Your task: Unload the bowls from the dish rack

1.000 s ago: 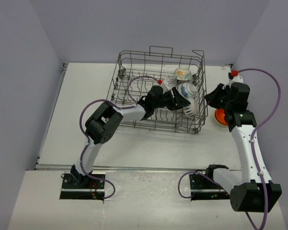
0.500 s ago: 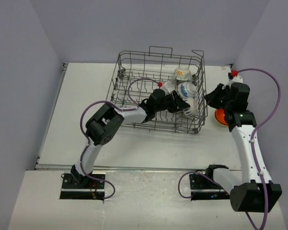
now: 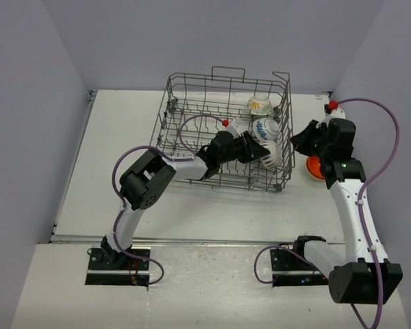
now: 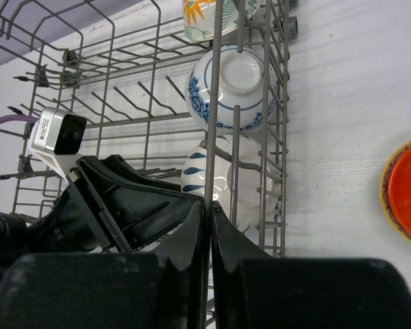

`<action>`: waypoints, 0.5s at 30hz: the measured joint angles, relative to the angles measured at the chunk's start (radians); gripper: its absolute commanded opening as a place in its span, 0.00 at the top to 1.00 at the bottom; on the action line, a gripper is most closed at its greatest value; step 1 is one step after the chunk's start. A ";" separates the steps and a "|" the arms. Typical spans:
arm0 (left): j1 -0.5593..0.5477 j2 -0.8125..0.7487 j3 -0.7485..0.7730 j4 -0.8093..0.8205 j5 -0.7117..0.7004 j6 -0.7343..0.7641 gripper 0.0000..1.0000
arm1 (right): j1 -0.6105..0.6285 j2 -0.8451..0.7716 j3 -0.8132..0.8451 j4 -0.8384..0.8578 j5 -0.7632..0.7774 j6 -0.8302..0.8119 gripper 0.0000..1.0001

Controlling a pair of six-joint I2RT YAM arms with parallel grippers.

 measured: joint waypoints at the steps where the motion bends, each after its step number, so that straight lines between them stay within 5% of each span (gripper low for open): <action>1: 0.000 0.000 0.000 0.000 0.001 -0.001 1.00 | 0.000 0.000 0.000 0.000 0.000 0.000 1.00; 15: 0.000 -0.016 -0.033 0.030 0.021 0.000 1.00 | 0.003 0.000 0.000 -0.009 -0.013 0.000 1.00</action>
